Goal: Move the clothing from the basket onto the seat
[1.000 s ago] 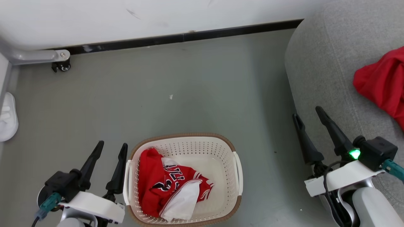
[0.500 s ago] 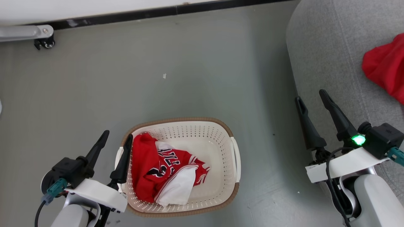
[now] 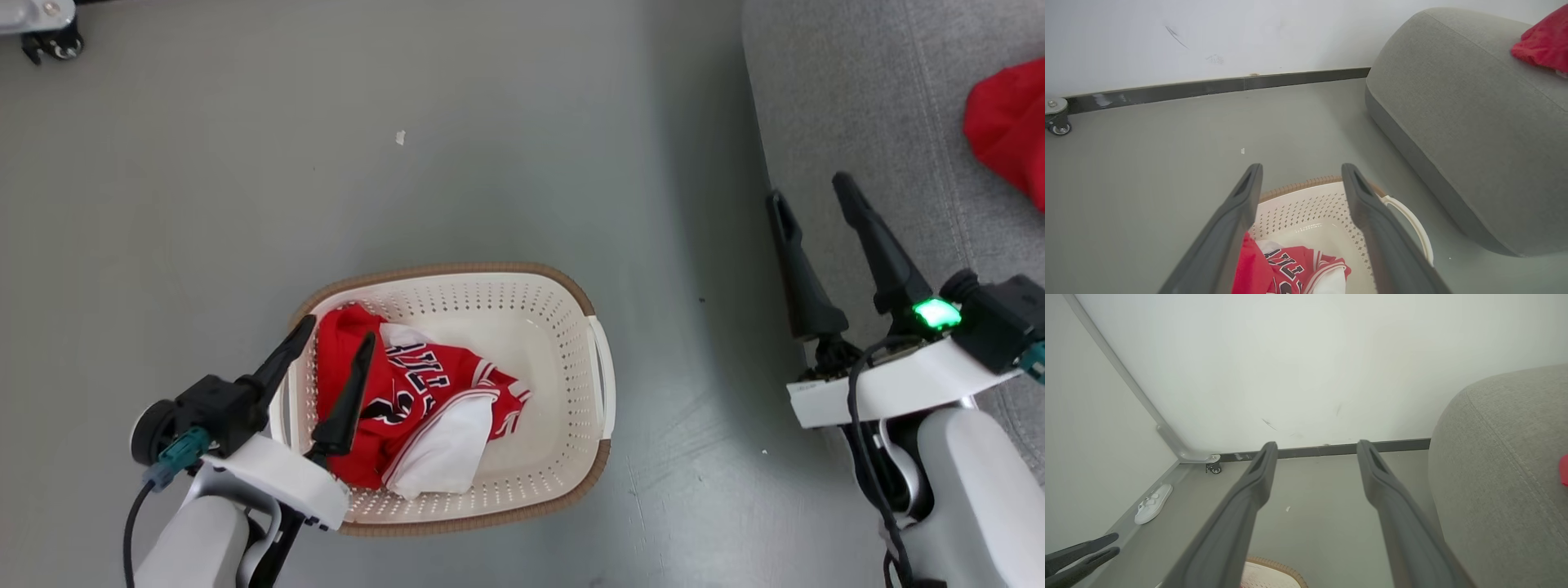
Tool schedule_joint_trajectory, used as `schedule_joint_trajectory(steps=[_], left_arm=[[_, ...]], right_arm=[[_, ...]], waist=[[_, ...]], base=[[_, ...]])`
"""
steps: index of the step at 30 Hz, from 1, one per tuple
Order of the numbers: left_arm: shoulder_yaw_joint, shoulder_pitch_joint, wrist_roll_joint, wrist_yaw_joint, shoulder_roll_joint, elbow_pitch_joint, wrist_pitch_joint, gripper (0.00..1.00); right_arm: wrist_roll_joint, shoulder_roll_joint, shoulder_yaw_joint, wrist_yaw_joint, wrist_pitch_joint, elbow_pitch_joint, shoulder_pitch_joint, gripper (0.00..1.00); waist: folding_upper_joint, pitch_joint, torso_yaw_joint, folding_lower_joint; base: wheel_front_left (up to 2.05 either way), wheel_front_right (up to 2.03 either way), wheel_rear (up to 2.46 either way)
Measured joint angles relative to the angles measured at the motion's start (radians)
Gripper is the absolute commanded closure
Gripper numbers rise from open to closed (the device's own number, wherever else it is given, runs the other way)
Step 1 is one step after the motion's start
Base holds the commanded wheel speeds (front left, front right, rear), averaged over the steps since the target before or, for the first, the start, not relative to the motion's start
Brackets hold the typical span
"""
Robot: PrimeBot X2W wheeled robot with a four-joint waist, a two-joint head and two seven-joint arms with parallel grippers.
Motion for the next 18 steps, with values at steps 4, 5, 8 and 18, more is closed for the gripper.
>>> schedule_joint_trajectory(steps=[4,5,8,18], left_arm=[[-0.048,-0.031,0.008,0.000,0.003,0.014,0.001,0.00],[-0.062,-0.036,0.008,0.000,0.004,0.018,0.001,0.00],[-0.102,-0.047,0.009,0.000,0.009,0.040,0.010,0.00],[-0.198,-0.119,0.012,0.000,0.037,0.125,0.039,0.00]], right_arm=[[-0.002,0.002,-0.002,0.000,0.000,-0.009,-0.035,0.00],[-0.002,0.002,-0.002,0.000,0.000,-0.009,-0.041,0.00],[-0.002,0.004,-0.003,0.000,0.000,-0.013,-0.051,0.00],[-0.008,0.018,0.001,0.000,0.000,-0.028,-0.097,0.00]], waist=[[0.0000,0.029,-0.007,0.0000],[0.0000,0.037,-0.009,0.0000],[0.0000,0.058,-0.015,0.0000],[0.0000,0.123,-0.038,0.0000]], base=[[0.00,0.00,0.00],[0.00,0.00,0.00],[0.00,0.00,0.00],[0.00,0.00,0.00]])
